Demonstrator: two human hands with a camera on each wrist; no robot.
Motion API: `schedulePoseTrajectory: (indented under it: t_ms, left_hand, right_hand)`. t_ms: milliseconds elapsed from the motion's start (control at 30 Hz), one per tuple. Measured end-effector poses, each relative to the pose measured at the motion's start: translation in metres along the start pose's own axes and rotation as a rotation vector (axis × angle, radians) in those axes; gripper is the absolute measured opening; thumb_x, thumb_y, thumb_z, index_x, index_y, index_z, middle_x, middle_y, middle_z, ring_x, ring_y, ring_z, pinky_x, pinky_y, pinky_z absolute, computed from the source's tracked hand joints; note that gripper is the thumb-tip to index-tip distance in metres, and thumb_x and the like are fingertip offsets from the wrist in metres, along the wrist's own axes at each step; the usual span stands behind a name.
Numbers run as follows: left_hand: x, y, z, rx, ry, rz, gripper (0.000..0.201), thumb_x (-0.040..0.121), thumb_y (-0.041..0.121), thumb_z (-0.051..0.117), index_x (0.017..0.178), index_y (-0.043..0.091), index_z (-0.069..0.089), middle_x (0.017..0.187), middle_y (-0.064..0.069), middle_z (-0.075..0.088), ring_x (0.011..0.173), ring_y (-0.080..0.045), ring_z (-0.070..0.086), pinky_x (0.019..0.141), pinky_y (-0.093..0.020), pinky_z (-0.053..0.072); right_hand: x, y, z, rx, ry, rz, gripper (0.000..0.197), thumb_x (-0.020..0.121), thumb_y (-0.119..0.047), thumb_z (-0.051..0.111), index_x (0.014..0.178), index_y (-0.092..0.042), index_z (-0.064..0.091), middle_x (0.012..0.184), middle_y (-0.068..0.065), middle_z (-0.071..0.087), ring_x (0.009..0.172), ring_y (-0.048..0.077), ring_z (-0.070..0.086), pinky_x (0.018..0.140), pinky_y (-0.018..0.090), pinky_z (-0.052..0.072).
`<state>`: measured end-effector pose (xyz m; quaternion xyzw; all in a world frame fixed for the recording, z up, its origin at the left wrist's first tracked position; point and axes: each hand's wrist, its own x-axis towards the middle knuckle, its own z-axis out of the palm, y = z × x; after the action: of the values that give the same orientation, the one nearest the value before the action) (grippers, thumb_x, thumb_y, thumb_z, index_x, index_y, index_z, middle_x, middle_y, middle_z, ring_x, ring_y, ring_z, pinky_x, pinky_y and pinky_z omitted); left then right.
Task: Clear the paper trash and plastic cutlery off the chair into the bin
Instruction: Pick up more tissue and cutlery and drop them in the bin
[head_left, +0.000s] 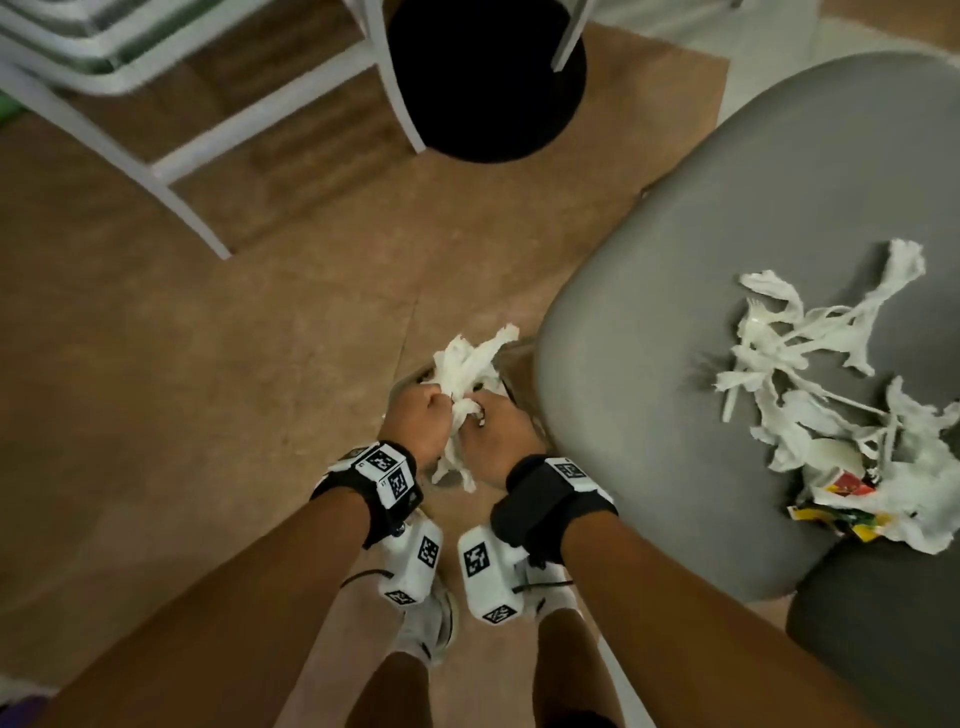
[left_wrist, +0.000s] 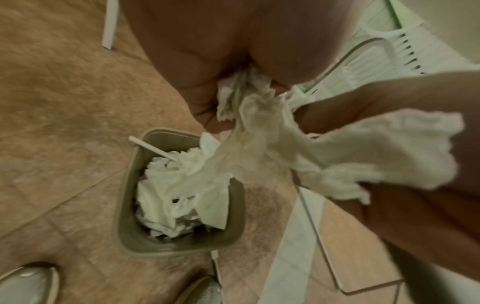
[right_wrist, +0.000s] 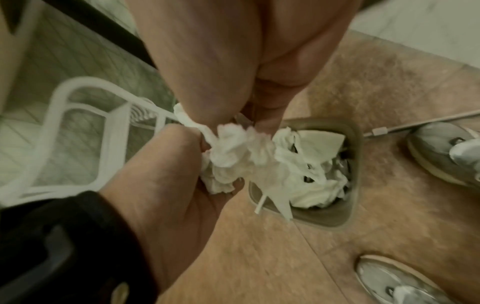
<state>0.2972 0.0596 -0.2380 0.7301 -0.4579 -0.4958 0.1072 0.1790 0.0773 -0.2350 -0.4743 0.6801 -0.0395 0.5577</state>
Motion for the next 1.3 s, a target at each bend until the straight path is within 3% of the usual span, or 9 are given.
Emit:
schedulePoseTrajectory:
  t_ms: [133,267,367,567,733,867,1033,1167,1300]
  left_hand:
    - [0.011,-0.03,0.007,0.062,-0.162,-0.075,0.022,0.094,0.016,0.05,0.11,0.009,0.065,0.105,-0.006,0.068,0.095,-0.022,0.062,0.071,-0.023,0.039]
    - [0.022,-0.065,0.015,-0.04,-0.218,-0.148,0.047,0.094,0.021,0.051,0.141,0.024,0.046,0.13,-0.001,0.057,0.107,-0.018,0.054,0.082,-0.024,0.036]
    - [0.028,-0.086,0.02,-0.087,-0.286,-0.136,0.067,0.091,0.013,0.048,0.152,0.035,0.03,0.15,-0.001,0.044,0.125,-0.02,0.052,0.094,-0.027,0.04]
    - [0.034,-0.109,0.017,-0.126,-0.284,-0.095,0.079,0.077,0.011,0.045,0.148,0.042,0.034,0.152,0.004,0.043,0.138,-0.013,0.043,0.114,-0.036,0.037]
    - [0.044,-0.103,0.012,0.016,-0.211,-0.054,0.059,0.084,0.018,0.057,0.135,0.046,0.049,0.133,0.009,0.061,0.117,-0.011,0.061,0.1,-0.037,0.051]
    - [0.035,-0.05,-0.008,0.062,-0.133,-0.026,0.047,0.083,0.002,0.05,0.126,0.02,0.059,0.129,-0.001,0.063,0.119,-0.018,0.059,0.103,-0.037,0.048]
    - [0.024,0.042,-0.018,0.172,-0.103,0.101,0.032,0.085,-0.002,0.049,0.11,0.012,0.064,0.105,-0.008,0.071,0.1,-0.022,0.066,0.092,-0.032,0.053]
    - [0.015,0.118,0.004,0.278,-0.11,0.271,0.025,0.088,0.005,0.05,0.105,0.014,0.065,0.095,-0.007,0.072,0.089,-0.025,0.067,0.083,-0.034,0.054]
    - [0.006,0.18,0.065,0.342,-0.23,0.332,0.016,0.084,0.015,0.054,0.095,0.025,0.06,0.079,0.006,0.063,0.078,-0.024,0.065,0.074,-0.032,0.053]
  right_hand:
    - [0.025,0.027,0.026,0.008,-0.018,0.127,0.028,0.096,-0.02,0.045,0.115,-0.01,0.064,0.118,0.011,0.067,0.11,0.03,0.061,0.09,0.032,0.047]
    - [0.047,0.051,0.045,0.16,0.068,0.236,0.034,0.094,-0.019,0.052,0.128,-0.015,0.055,0.119,0.004,0.061,0.104,0.021,0.057,0.087,0.028,0.041]
    - [0.052,0.06,0.049,0.211,0.135,0.222,0.042,0.092,-0.017,0.052,0.134,-0.019,0.05,0.125,-0.001,0.056,0.113,0.024,0.056,0.098,0.035,0.045]
    - [0.049,0.056,0.044,0.203,0.202,0.165,0.07,0.084,-0.01,0.05,0.149,-0.033,0.035,0.144,-0.004,0.053,0.131,0.017,0.05,0.111,0.038,0.042]
    - [0.038,0.031,0.025,0.164,0.167,0.088,0.059,0.091,-0.003,0.046,0.147,-0.02,0.041,0.142,0.003,0.054,0.131,0.021,0.05,0.112,0.034,0.039]
    - [0.028,0.012,0.008,0.249,0.076,0.145,0.045,0.093,-0.01,0.051,0.137,-0.021,0.051,0.129,-0.001,0.058,0.118,0.019,0.057,0.109,0.037,0.043]
    - [0.004,-0.021,-0.047,0.445,-0.007,0.091,0.016,0.093,-0.01,0.057,0.104,-0.02,0.061,0.109,0.01,0.07,0.089,0.024,0.066,0.091,0.041,0.054]
    - [-0.02,-0.013,-0.126,0.533,0.045,0.037,0.014,0.094,-0.007,0.054,0.101,-0.016,0.063,0.087,0.005,0.07,0.074,0.019,0.064,0.073,0.034,0.054]
    - [-0.049,0.049,-0.21,0.453,0.284,0.05,0.019,0.09,-0.012,0.052,0.089,-0.028,0.061,0.09,0.011,0.073,0.077,0.023,0.07,0.081,0.042,0.059]
